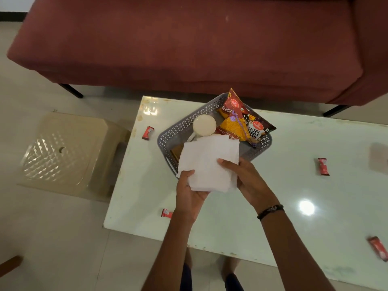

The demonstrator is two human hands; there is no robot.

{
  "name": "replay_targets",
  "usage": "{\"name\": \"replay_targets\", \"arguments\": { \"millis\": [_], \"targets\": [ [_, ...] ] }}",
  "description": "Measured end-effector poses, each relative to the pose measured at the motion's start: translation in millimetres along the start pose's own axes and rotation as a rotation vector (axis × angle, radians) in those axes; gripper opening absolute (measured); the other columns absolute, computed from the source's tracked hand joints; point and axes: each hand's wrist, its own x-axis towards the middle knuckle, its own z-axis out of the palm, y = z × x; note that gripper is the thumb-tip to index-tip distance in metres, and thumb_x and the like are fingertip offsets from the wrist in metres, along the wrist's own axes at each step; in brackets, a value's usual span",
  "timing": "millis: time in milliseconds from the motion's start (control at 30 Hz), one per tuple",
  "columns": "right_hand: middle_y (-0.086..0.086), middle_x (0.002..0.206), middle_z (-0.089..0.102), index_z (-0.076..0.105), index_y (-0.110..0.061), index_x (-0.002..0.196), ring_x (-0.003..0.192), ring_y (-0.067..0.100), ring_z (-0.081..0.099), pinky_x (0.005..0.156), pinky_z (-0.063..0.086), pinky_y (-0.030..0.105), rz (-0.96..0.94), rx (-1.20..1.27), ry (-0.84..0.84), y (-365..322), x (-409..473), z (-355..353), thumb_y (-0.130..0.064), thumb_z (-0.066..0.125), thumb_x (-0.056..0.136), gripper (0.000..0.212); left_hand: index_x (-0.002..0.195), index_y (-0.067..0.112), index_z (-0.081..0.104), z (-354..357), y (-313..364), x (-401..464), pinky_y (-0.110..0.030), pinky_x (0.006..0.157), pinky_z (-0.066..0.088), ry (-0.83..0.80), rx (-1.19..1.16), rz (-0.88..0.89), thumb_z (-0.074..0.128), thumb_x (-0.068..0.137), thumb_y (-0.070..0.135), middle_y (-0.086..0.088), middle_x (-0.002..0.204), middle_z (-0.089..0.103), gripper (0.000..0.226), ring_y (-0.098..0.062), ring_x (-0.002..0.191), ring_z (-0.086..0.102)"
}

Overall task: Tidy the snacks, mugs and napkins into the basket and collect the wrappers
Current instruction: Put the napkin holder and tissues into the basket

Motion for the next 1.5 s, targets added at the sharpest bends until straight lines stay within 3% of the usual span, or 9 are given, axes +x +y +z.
{"name": "replay_targets", "arguments": {
  "millis": [233,433,567,700,900,1033,1167,1367,1500],
  "targets": [
    [-0.005,0.104,0.073,0.067,-0.028,0.101,0.094,0.013,0.070,0.075,0.057,0.026,-0.037,-0.383,-0.131,-6,-4,-18,-0.016,0.074,0.078,0.027,0.122,0.018,0.058,-28,18,-3,-0.040,0.085,0.053,0.008,0.124,-0.183,0.052,0.080,0.047,-0.005,0.115,0.069,0.052,-0.027,0.106,0.063],
    [-0.021,0.101,0.061,0.053,-0.038,0.108,0.096,0.000,0.058,0.072,0.048,0.017,-0.061,-0.478,-0.141,2,-2,6,-0.023,0.073,0.079,0.039,0.118,0.020,0.060,-29,12,3,-0.040,0.088,0.054,0.039,0.495,-0.119,0.072,0.077,0.016,-0.006,0.112,0.069,0.043,-0.025,0.109,0.062],
    [-0.009,0.122,0.052,0.036,-0.028,0.136,0.111,0.010,0.050,0.083,0.044,0.023,-0.118,-0.530,-0.098,14,6,13,-0.019,0.078,0.074,0.075,0.116,0.018,0.057,-27,17,7,-0.023,0.068,0.057,0.193,0.395,-0.061,0.073,0.075,0.008,0.000,0.105,0.068,0.045,-0.020,0.102,0.062],
    [-0.005,0.126,0.052,0.037,-0.022,0.136,0.117,0.014,0.049,0.092,0.047,0.030,-0.162,-0.618,-0.139,24,12,24,-0.013,0.082,0.068,0.082,0.102,0.018,0.060,-33,20,8,-0.022,0.071,0.056,0.196,0.539,-0.104,0.075,0.072,0.004,0.001,0.097,0.067,0.037,-0.019,0.095,0.063],
    [-0.011,0.101,0.062,0.053,-0.026,0.118,0.096,0.009,0.059,0.061,0.049,0.011,-0.148,-0.573,-0.058,20,12,32,-0.013,0.076,0.076,0.050,0.105,0.017,0.064,-46,29,1,-0.035,0.079,0.058,0.119,0.495,-0.152,0.078,0.071,0.011,-0.006,0.102,0.071,0.037,-0.024,0.097,0.066],
    [0.000,0.116,0.060,0.047,-0.021,0.132,0.109,0.018,0.057,0.082,0.049,0.024,-0.105,-0.711,-0.106,18,14,43,-0.013,0.065,0.085,0.051,0.111,0.020,0.060,-44,32,-1,-0.035,0.081,0.056,0.142,0.504,-0.161,0.071,0.079,0.016,-0.005,0.105,0.068,0.034,-0.023,0.099,0.064],
    [0.010,0.126,0.058,0.047,-0.011,0.131,0.117,0.025,0.053,0.084,0.040,0.027,-0.208,-0.882,-0.025,15,21,61,-0.010,0.063,0.085,0.049,0.131,0.016,0.045,-40,34,11,-0.027,0.081,0.049,0.299,0.732,-0.028,0.068,0.082,0.014,-0.004,0.122,0.058,0.055,-0.021,0.108,0.055],
    [0.015,0.110,0.064,0.049,-0.010,0.125,0.103,0.033,0.059,0.079,0.049,0.040,-0.385,-1.289,0.248,5,57,94,-0.023,0.063,0.084,0.045,0.114,0.008,0.060,-26,43,32,-0.026,0.080,0.046,0.573,1.070,0.259,0.068,0.078,0.013,-0.010,0.113,0.068,0.037,-0.029,0.102,0.063],
    [0.015,0.121,0.059,0.048,-0.008,0.123,0.111,0.033,0.056,0.087,0.047,0.040,-0.350,-1.346,0.165,5,72,103,-0.023,0.059,0.086,0.041,0.105,0.005,0.061,-22,44,51,-0.033,0.079,0.052,0.617,1.150,0.323,0.070,0.075,0.013,-0.014,0.107,0.070,0.033,-0.033,0.097,0.065]
  ]
}}
